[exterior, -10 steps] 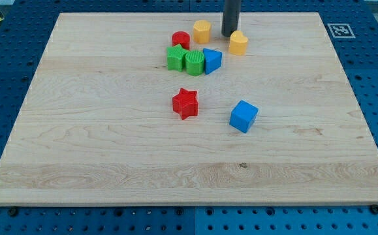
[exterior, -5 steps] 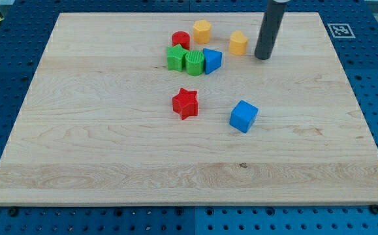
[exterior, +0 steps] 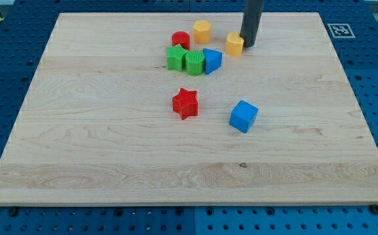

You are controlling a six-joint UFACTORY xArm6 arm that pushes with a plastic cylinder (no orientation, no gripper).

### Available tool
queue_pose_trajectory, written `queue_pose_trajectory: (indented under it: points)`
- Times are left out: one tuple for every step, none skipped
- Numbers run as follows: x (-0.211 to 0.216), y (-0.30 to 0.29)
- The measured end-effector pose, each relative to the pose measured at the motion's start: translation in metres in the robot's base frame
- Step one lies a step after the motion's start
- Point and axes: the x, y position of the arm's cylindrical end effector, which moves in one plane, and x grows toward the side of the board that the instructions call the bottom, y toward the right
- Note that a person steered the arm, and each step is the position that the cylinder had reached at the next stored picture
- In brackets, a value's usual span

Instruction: Push the yellow heart to the top right side of the blue triangle

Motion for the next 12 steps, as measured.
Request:
queue_pose_trajectory:
  points:
    - [0.001, -0.001]
    - [0.009, -0.001]
    - [0.018, -0.001]
    - [0.006, -0.001]
    - [-0.017, -0.005]
    - [-0.017, -0.022]
    - [-0.005, -0.029]
    - [0.01, -0.029]
    - [0.011, -0.03]
    - [-0.013, -0.031]
    - [-0.056, -0.033]
    - [-0.078, -0.053]
